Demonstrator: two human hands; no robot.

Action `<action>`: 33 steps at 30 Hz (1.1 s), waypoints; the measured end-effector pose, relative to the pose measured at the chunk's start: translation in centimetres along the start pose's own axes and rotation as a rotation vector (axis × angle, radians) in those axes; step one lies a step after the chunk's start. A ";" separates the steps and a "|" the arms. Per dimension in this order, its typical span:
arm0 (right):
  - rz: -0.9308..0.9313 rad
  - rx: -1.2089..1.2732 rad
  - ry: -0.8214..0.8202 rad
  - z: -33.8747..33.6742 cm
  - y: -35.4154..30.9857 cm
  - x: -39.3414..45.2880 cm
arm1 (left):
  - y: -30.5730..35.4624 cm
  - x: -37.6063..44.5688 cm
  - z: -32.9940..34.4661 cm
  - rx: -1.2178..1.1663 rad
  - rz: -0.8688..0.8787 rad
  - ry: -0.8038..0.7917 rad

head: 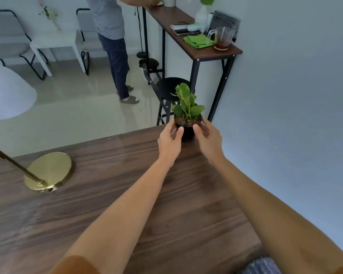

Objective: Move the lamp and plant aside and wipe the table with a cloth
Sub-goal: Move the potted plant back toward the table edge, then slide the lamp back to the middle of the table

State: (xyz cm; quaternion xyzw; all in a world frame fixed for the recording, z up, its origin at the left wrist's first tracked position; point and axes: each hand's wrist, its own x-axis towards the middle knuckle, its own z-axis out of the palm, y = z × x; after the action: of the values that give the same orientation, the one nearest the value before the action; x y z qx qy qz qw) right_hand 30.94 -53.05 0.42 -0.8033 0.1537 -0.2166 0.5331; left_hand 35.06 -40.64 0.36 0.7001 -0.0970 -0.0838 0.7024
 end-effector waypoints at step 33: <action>-0.417 -0.617 -0.893 31.8 -11.8 -8.3 | -4.9 -13.9 -27.0 1.140 -0.334 0.530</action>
State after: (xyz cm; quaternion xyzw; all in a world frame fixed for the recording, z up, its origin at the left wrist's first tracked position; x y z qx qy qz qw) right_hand 40.30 -19.46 -0.91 -0.9482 -0.1916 0.0977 0.2338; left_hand 28.55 -11.06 -4.84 0.9657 0.1604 0.0484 0.1982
